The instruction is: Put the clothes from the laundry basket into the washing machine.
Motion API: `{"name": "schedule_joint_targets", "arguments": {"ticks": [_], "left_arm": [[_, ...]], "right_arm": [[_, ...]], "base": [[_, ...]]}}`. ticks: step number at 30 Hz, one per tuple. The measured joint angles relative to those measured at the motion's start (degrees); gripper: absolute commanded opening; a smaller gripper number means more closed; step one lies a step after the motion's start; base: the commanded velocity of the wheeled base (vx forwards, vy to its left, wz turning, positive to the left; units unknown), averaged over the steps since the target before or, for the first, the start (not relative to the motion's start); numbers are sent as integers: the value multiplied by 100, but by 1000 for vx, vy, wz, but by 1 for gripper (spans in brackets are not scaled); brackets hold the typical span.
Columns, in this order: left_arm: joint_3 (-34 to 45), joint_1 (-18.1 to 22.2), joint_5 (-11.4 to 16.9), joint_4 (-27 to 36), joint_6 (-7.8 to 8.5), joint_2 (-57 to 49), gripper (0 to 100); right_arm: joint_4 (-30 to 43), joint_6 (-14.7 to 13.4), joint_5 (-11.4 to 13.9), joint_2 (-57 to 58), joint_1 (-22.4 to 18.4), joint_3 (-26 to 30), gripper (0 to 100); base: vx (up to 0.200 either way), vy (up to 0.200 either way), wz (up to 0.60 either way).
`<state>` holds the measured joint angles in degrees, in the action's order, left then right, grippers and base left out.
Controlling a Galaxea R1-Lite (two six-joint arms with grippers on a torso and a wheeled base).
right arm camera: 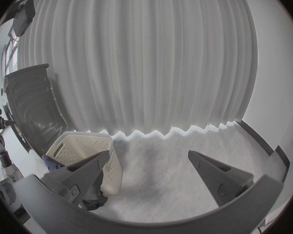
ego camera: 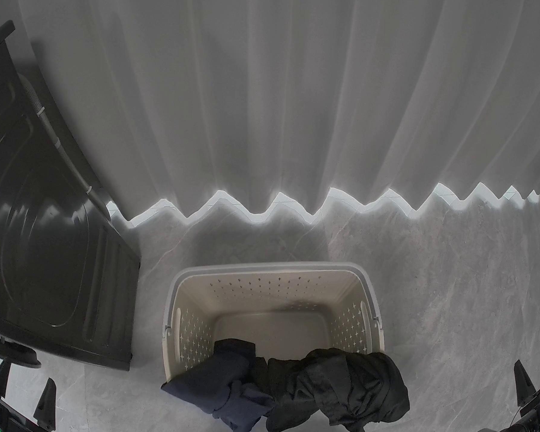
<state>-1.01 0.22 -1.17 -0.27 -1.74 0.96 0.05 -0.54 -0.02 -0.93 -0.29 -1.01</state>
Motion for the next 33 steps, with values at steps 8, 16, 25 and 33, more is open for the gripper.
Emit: {"name": "schedule_joint_targets", "arguments": {"ticks": [8,16,25,33], "left_arm": [[0,-1,-2,0,2,0,100],[0,-6,-2,5,0,0,100],[0,-12,-13,2,0,-2,100],[0,-11,0,2,2,-2,100]], "right_arm": [[0,0,2,0,-1,0,100],[0,0,2,0,-4,0,100],[2,0,2,0,-9,0,100],[2,0,2,0,-11,0,100]], "base": [[-200,0,0],[-200,0,0],[-156,0,0],[0,25,0]]}}
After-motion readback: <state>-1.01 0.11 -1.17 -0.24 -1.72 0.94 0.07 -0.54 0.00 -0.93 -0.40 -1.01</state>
